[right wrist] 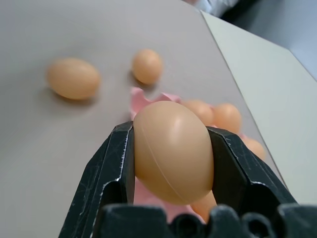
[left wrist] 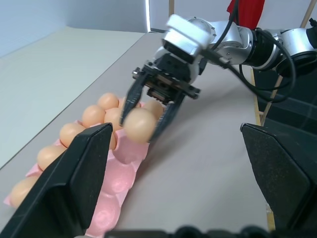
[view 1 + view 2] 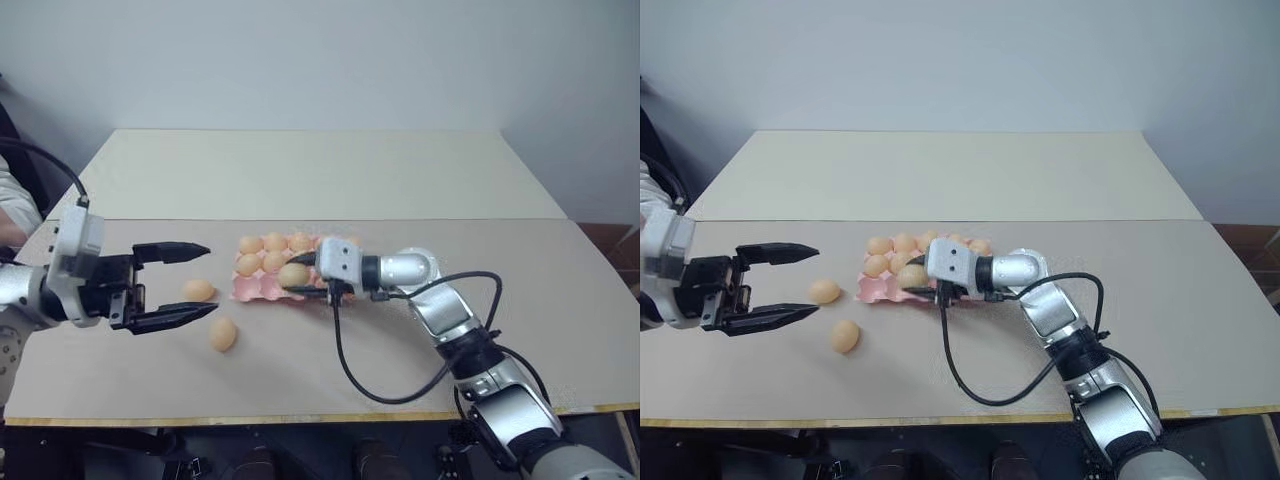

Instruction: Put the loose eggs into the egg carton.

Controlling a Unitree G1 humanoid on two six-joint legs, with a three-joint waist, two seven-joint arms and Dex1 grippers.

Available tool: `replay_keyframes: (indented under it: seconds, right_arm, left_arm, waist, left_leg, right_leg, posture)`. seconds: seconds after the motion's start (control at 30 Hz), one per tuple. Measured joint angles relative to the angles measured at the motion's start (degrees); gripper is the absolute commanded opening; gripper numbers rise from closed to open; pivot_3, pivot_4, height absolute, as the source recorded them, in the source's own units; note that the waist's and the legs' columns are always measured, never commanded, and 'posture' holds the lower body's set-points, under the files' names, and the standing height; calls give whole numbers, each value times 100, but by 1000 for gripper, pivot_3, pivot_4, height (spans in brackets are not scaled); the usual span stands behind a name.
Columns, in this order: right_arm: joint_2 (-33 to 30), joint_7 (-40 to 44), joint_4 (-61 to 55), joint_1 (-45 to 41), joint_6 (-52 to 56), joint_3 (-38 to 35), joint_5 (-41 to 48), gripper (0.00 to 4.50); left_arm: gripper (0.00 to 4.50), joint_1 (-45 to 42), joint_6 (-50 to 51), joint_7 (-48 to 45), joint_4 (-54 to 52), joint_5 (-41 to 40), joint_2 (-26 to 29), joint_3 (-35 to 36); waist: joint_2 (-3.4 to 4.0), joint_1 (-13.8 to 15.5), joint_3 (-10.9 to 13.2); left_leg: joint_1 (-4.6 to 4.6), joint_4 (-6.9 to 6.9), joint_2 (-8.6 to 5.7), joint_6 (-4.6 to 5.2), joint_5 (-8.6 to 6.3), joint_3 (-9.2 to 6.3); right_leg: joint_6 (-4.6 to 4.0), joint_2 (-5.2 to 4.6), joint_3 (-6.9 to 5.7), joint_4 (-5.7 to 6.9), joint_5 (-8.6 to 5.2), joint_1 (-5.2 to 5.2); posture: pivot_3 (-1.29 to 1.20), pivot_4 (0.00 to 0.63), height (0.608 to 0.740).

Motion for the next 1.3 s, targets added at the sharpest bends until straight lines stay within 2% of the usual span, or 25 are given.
replay_keyframes:
  seconds: [0.1,0.23,0.33,0.37,0.6,0.87,1.07,1.3]
  right_arm:
    - [85,-301,365,-24,-4,9,-234,1965]
    - [100,-391,481,-41,-28,39,-377,3167]
    - [93,-347,380,-32,-16,32,-302,4292]
    - [63,-271,248,-2,-13,8,-242,4484]
    - [-594,296,-1034,681,463,-575,746,4484]
    - [-2093,719,-2423,1785,1625,-2020,2094,4484]
    - [-3180,1389,-2655,2610,1944,-2909,2772,4484]
    - [-3311,1430,-2691,2760,1943,-3140,2888,4484]
  left_arm:
    - [4500,14,0,28,-22,6,-34,-54]
    - [4500,12,0,76,-27,7,-38,-61]
    - [4500,13,0,97,-40,9,-39,-64]
    - [4500,20,0,100,-57,9,-47,-65]
    - [4500,258,-28,221,-81,180,-244,-107]
    - [4500,775,-468,68,175,666,-232,-14]
    - [4500,1172,-455,-267,304,676,92,341]
    - [4500,1284,-460,-351,326,689,160,535]
  waist:
    - [0,0,0]
    - [0,-4,0]
    - [0,-8,0]
    - [0,-7,0]
    - [0,40,0]
    - [-1,29,1]
    - [-2,21,2]
    - [-3,26,2]
  left_leg:
    - [0,0,0,0,0,0]
    - [0,0,0,0,0,0]
    - [-1,0,0,0,0,0]
    - [-1,0,0,0,0,-1]
    - [0,0,-1,0,0,-2]
    - [3,-2,-1,0,0,0]
    - [3,-2,-1,1,0,7]
    - [6,-2,0,0,0,7]
  right_leg:
    - [-1,0,0,1,0,0]
    - [-1,0,1,0,0,0]
    - [-1,0,0,0,0,0]
    - [0,0,1,0,0,0]
    - [0,-3,-3,-2,0,5]
    - [-1,-1,0,-7,-1,6]
    - [1,-3,4,-12,-3,7]
    - [3,-2,6,-12,-4,10]
  posture:
    - [0,150,740]
    - [0,150,740]
    - [0,150,740]
    - [0,150,740]
    - [0,150,740]
    - [0,150,740]
    - [0,150,740]
    - [0,150,740]
